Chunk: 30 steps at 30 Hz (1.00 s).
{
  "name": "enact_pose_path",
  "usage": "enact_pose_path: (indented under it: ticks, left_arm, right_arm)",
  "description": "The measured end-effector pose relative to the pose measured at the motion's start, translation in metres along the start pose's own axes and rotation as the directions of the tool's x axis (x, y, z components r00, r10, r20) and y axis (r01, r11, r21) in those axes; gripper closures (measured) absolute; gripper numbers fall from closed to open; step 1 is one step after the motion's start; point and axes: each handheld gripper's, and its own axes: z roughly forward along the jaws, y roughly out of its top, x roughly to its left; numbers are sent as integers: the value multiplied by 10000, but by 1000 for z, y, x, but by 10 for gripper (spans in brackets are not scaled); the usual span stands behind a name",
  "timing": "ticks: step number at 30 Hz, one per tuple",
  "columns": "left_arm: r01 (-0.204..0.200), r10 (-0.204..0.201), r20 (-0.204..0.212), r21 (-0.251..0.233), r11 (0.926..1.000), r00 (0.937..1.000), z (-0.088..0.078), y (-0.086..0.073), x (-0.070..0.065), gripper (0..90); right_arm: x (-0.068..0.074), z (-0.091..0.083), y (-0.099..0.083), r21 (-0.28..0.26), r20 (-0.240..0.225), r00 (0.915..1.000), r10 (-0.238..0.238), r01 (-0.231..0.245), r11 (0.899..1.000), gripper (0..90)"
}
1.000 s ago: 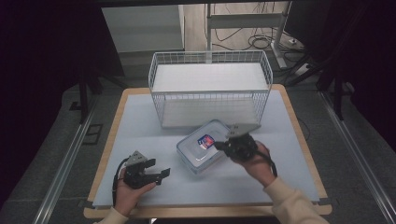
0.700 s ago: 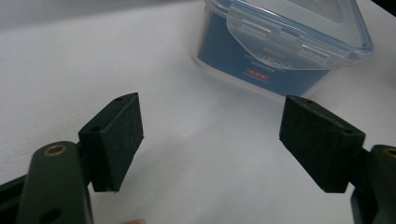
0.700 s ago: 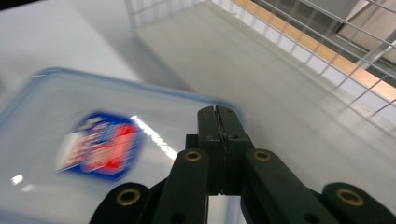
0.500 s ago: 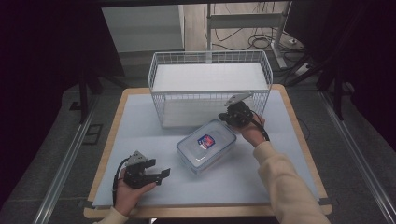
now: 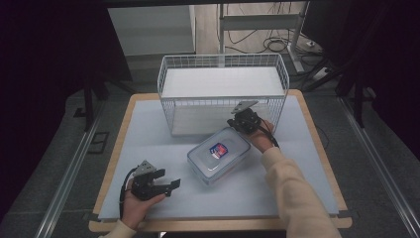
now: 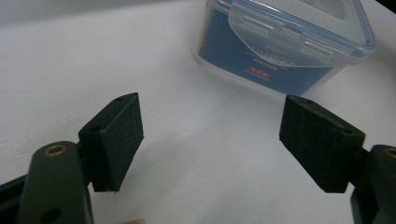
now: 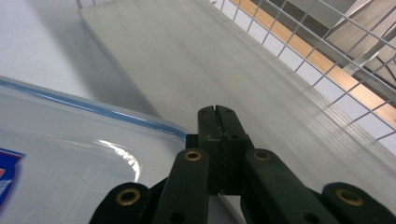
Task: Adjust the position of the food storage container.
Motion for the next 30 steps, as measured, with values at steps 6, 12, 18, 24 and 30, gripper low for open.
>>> enact_pose_path:
  ticks: [6, 12, 18, 24, 30]
  left_arm:
    - [-18, 18, -3, 30, 10000, 10000, 0, 0, 0, 214]
    - [-27, 27, -1, 38, 10000, 10000, 1, 0, 0, 214]
    - [4, -4, -3, 38, 10000, 10000, 1, 0, 0, 214]
    - [12, -12, 2, 31, 10000, 10000, 1, 0, 0, 214]
    - [52, -52, -37, -16, 10000, 10000, -1, 0, 2, 214]
  right_arm:
    - [-4, 7, -4, 99, -160, 9999, -42, 43, 9999, 900]
    - [-5, 7, -7, -112, -422, 9983, -401, 397, 9992, 900]
    - [-1, 3, -7, 49, -771, 9912, -1074, 1081, 9941, 900]
    - [6, -9, -11, 260, -1471, 9754, -1641, 1696, 9852, 900]
    - [12, -21, -13, 403, -1817, 9610, -2083, 2189, 9749, 900]
